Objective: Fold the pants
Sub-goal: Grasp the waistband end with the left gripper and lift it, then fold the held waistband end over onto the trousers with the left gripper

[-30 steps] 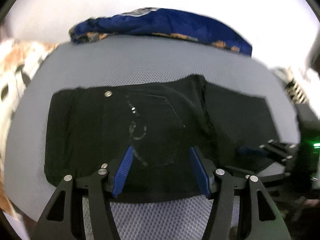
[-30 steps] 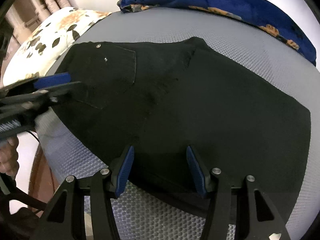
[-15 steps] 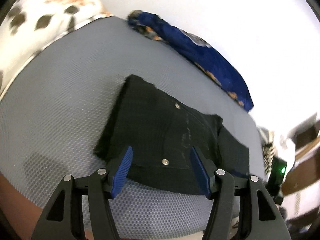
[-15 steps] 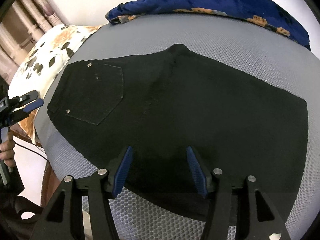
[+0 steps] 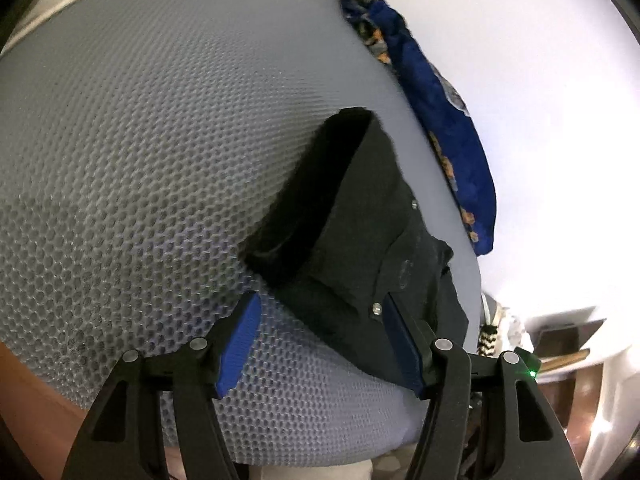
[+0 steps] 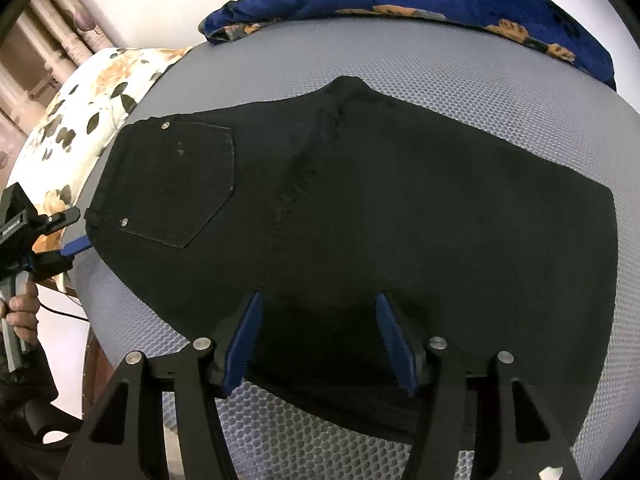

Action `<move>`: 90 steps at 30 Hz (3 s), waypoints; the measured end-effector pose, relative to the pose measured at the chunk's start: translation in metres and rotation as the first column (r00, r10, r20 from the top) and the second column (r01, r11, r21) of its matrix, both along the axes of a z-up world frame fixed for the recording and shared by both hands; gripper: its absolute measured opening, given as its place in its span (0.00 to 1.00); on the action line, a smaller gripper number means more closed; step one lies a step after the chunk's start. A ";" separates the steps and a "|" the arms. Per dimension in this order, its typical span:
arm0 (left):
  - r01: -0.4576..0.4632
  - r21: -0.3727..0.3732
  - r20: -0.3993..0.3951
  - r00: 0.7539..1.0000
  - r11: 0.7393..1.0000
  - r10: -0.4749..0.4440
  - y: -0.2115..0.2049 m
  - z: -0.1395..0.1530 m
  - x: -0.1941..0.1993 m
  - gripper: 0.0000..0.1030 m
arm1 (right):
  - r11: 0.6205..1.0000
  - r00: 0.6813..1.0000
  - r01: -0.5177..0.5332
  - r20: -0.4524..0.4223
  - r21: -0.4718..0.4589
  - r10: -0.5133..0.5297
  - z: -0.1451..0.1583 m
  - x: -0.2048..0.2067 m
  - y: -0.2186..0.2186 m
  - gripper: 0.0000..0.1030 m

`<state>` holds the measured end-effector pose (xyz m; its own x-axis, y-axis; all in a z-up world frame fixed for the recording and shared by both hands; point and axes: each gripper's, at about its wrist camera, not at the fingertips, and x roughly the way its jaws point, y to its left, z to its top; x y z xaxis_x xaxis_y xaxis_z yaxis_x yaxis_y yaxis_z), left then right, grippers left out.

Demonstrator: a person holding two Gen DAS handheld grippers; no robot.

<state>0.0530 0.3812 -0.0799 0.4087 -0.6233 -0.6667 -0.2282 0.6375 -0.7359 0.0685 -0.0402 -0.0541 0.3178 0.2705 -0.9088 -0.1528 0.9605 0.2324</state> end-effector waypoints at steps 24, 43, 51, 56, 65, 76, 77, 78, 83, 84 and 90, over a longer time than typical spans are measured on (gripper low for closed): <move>0.116 0.033 0.174 0.977 0.993 -0.120 -0.025 -0.011 0.048 0.61 | 0.999 1.000 0.022 0.000 -0.047 -0.022 -0.009 0.004 0.010 0.63; 0.082 0.259 0.218 0.966 0.962 -0.141 -0.072 0.042 0.050 0.26 | 0.998 0.998 0.067 0.018 -0.003 -0.067 0.001 0.004 -0.003 0.67; 0.132 0.149 0.303 0.937 0.980 -0.172 -0.111 0.095 0.048 0.25 | 0.991 0.989 0.132 0.069 0.029 -0.134 0.023 0.000 -0.036 0.67; 0.234 0.105 0.361 0.897 0.967 -0.256 -0.163 0.120 0.046 0.25 | 0.981 0.978 0.184 0.092 0.053 -0.189 0.036 -0.005 -0.067 0.67; 0.405 0.089 0.365 0.837 0.910 -0.408 -0.264 0.122 0.045 0.25 | 0.950 0.949 0.292 0.087 0.110 -0.302 0.049 -0.016 -0.140 0.67; 0.546 0.209 0.262 0.768 0.811 -0.585 -0.382 0.088 0.040 0.25 | 0.923 0.925 0.358 0.079 0.140 -0.371 0.043 -0.027 -0.190 0.67; 0.550 0.242 0.251 0.760 0.799 -0.599 -0.391 0.082 0.037 0.25 | 0.921 0.923 0.362 0.084 0.146 -0.376 0.044 -0.027 -0.195 0.67; 0.556 0.270 0.231 0.755 0.786 -0.614 -0.401 0.075 0.035 0.25 | 0.918 0.920 0.367 0.087 0.152 -0.383 0.044 -0.027 -0.198 0.67; 0.567 0.391 0.158 0.735 0.725 -0.659 -0.432 0.047 0.025 0.27 | 0.901 0.914 0.383 0.058 0.203 -0.402 0.038 -0.024 -0.213 0.67; 0.562 0.410 0.159 0.731 0.718 -0.663 -0.436 0.047 0.022 0.28 | 0.899 0.914 0.384 0.050 0.210 -0.402 0.036 -0.024 -0.214 0.67; 0.580 0.524 0.191 0.634 0.624 -0.749 -0.452 0.072 -0.006 0.51 | 0.894 0.927 0.354 0.022 0.273 -0.374 0.033 -0.021 -0.216 0.67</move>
<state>0.0473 -0.0713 -0.0078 0.2389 -0.5472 -0.8022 0.6013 0.7320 -0.3202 0.0471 -0.2561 -0.0209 0.5012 0.3459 -0.7932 0.1702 0.8594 0.4822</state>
